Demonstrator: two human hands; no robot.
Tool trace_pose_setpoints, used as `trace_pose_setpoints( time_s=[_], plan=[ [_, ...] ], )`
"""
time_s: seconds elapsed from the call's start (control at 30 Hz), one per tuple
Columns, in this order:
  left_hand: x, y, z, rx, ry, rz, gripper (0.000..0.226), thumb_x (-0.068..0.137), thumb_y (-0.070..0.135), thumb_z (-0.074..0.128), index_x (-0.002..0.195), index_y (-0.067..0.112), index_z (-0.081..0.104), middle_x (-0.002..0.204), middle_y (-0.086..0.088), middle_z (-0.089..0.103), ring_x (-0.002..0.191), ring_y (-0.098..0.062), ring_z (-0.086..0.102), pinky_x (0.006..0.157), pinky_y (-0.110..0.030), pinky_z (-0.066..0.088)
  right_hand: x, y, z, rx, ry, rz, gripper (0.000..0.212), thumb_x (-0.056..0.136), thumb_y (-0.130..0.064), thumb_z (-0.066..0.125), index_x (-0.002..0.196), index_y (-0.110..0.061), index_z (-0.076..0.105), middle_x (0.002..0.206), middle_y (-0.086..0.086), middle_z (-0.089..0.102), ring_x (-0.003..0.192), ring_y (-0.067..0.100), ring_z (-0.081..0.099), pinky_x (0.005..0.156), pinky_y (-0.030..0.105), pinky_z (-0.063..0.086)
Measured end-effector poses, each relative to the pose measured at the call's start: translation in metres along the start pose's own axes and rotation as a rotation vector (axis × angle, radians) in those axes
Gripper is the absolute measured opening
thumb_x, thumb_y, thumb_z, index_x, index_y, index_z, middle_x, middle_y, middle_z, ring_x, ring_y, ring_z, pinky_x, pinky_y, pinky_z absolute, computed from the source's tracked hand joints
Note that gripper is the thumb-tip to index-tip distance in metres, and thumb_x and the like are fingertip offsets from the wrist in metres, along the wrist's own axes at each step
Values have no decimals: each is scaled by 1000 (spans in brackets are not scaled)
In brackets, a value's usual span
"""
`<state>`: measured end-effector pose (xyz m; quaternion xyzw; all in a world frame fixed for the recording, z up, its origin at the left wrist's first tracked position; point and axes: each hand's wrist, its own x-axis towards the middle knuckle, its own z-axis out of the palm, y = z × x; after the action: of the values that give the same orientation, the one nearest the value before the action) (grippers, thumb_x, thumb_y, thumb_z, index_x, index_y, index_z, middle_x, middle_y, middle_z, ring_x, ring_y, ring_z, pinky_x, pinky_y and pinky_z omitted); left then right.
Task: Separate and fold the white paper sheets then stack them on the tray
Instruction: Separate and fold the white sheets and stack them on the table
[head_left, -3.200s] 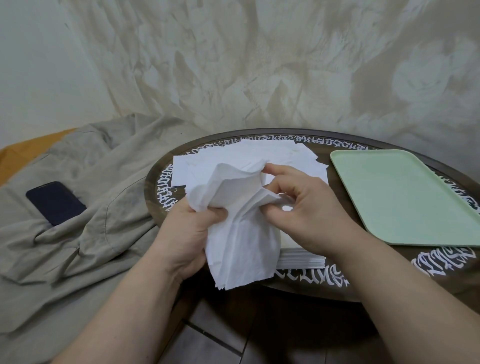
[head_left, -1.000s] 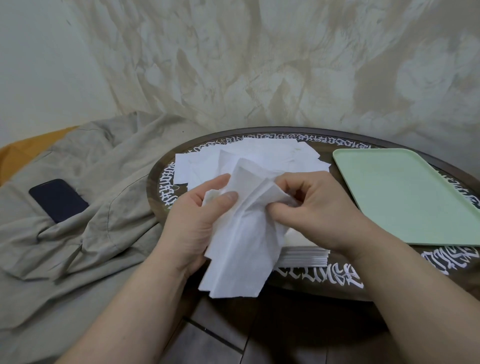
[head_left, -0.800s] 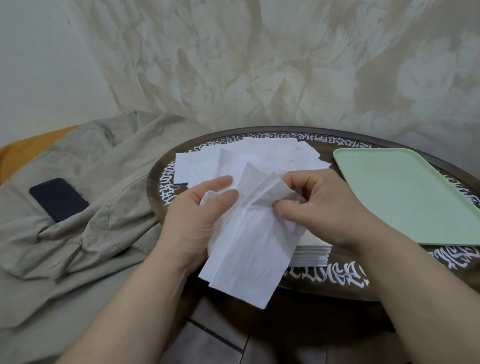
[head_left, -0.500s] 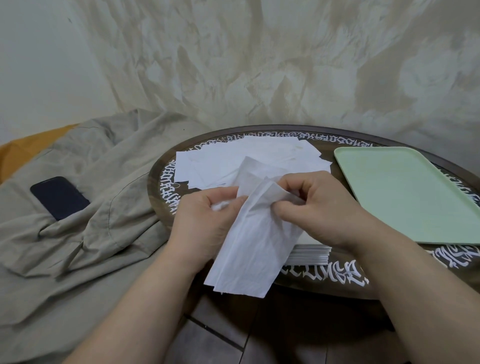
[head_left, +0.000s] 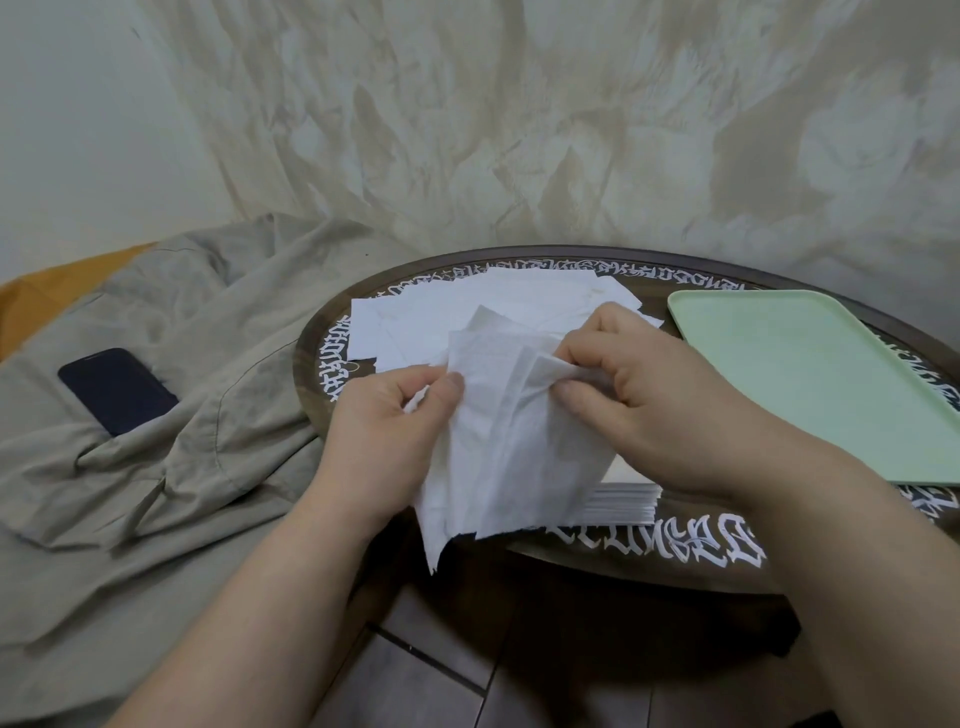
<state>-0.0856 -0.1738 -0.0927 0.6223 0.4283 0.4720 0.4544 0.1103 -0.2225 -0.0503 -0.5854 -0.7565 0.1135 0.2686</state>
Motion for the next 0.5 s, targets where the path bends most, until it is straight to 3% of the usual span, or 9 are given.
trace_pose_setpoints(
  time_s=[0.13, 0.23, 0.37, 0.5],
  plan=[
    [-2, 0, -1, 60, -62, 20, 22, 92, 20, 65, 80, 31, 79, 85, 13, 76, 82, 0, 69, 76, -22, 51, -2, -6, -3, -99, -20, -38, 15, 89, -25, 54, 77, -17, 57, 79, -5, 45, 74, 14, 49, 67, 30, 36],
    [-4, 3, 0, 70, -113, 39, 17, 92, 22, 63, 86, 30, 77, 89, 12, 77, 88, -3, 70, 79, -21, 53, -1, -1, -4, -132, 57, 2, 19, 90, -27, 52, 71, -26, 51, 77, -6, 44, 70, 9, 45, 59, 19, 31],
    [-6, 5, 1, 59, -139, 43, 24, 95, 12, 62, 86, 28, 76, 88, 13, 76, 88, -2, 70, 79, -19, 53, 0, 4, 0, -183, 104, 7, 20, 90, -29, 50, 82, -13, 58, 79, -3, 51, 75, 17, 47, 64, 29, 34],
    [-7, 7, 4, 51, -220, 45, 22, 95, 19, 62, 85, 30, 78, 85, 14, 76, 84, 0, 68, 74, -17, 49, -1, 3, 5, -17, 103, -19, 19, 92, -25, 58, 80, -11, 63, 68, -1, 58, 69, 15, 50, 61, 22, 35]
  ],
)
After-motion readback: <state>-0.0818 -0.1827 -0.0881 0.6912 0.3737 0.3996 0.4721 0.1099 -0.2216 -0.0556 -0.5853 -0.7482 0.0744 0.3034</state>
